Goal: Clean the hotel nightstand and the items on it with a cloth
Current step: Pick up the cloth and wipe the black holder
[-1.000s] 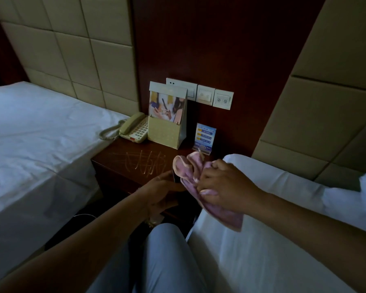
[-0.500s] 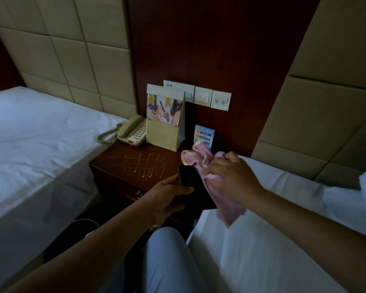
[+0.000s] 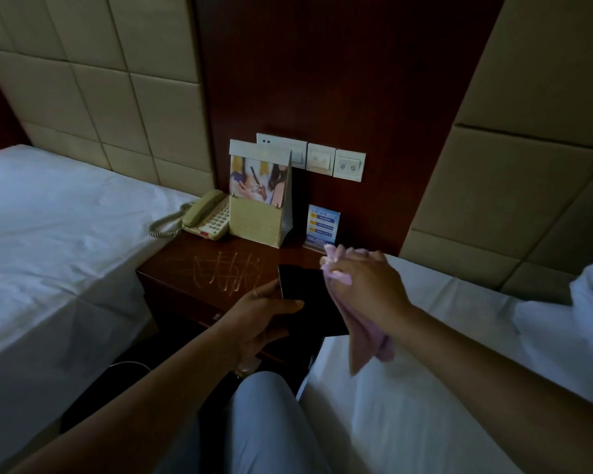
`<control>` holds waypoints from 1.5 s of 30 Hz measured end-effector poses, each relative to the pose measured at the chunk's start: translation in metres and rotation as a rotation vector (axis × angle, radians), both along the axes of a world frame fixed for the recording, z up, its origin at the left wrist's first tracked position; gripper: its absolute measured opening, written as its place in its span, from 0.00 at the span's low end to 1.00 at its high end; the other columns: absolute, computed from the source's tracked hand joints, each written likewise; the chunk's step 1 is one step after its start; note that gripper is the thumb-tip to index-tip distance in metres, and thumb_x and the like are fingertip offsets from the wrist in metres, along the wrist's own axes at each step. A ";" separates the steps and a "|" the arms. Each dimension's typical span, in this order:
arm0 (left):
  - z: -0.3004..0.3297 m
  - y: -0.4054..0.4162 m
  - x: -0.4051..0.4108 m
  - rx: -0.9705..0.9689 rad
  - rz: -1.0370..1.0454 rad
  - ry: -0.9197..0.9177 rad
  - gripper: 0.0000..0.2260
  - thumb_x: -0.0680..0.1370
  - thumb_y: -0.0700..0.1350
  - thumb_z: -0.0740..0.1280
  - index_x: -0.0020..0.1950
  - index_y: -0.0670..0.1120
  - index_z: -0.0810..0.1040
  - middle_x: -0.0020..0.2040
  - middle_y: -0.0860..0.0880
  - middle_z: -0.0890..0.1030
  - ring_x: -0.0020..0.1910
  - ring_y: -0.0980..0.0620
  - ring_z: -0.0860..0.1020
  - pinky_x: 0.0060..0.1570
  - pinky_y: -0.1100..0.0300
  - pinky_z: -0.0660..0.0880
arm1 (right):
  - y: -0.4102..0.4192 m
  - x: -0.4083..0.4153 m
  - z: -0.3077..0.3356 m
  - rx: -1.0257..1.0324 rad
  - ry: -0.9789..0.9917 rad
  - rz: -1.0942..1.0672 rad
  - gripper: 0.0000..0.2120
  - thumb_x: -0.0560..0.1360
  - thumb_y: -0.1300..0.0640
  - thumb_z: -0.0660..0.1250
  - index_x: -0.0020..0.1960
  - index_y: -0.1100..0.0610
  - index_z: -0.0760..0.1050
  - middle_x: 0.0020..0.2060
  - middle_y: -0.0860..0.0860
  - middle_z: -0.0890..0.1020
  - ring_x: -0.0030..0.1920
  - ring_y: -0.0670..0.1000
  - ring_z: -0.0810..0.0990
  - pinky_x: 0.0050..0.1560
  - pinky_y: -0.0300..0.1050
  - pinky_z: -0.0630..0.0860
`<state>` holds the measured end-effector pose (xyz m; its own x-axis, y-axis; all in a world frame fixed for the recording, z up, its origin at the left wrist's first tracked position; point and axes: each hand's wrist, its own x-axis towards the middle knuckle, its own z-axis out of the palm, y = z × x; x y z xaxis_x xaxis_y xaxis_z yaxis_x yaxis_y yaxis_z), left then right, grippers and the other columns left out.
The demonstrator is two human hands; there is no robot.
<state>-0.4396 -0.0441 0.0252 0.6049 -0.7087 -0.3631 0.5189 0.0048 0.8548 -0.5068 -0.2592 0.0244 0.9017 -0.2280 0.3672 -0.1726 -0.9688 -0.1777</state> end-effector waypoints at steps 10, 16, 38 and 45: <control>-0.001 0.002 0.005 -0.021 0.004 0.014 0.20 0.79 0.32 0.66 0.65 0.51 0.81 0.59 0.45 0.85 0.57 0.45 0.84 0.51 0.52 0.83 | -0.018 -0.001 -0.004 0.072 0.096 -0.101 0.16 0.82 0.41 0.58 0.65 0.41 0.78 0.65 0.41 0.78 0.64 0.52 0.71 0.54 0.44 0.70; -0.006 -0.001 0.007 -0.022 0.038 0.036 0.20 0.79 0.31 0.65 0.65 0.50 0.81 0.59 0.44 0.85 0.56 0.44 0.84 0.51 0.50 0.83 | 0.012 -0.011 -0.006 -0.017 0.104 0.168 0.12 0.79 0.44 0.63 0.59 0.41 0.82 0.56 0.41 0.81 0.56 0.51 0.71 0.45 0.45 0.71; -0.016 -0.005 0.009 -0.040 0.136 0.075 0.19 0.80 0.32 0.64 0.65 0.50 0.81 0.58 0.43 0.85 0.57 0.42 0.84 0.51 0.49 0.83 | 0.017 -0.013 -0.017 -0.044 0.100 0.122 0.17 0.77 0.43 0.59 0.57 0.44 0.83 0.55 0.45 0.82 0.55 0.54 0.74 0.48 0.47 0.73; -0.013 -0.009 0.014 -0.053 0.198 0.107 0.20 0.80 0.32 0.64 0.68 0.49 0.78 0.58 0.42 0.85 0.55 0.42 0.85 0.46 0.51 0.84 | 0.028 -0.008 -0.025 -0.022 0.036 0.109 0.20 0.75 0.42 0.55 0.54 0.45 0.83 0.51 0.44 0.82 0.51 0.51 0.72 0.45 0.42 0.67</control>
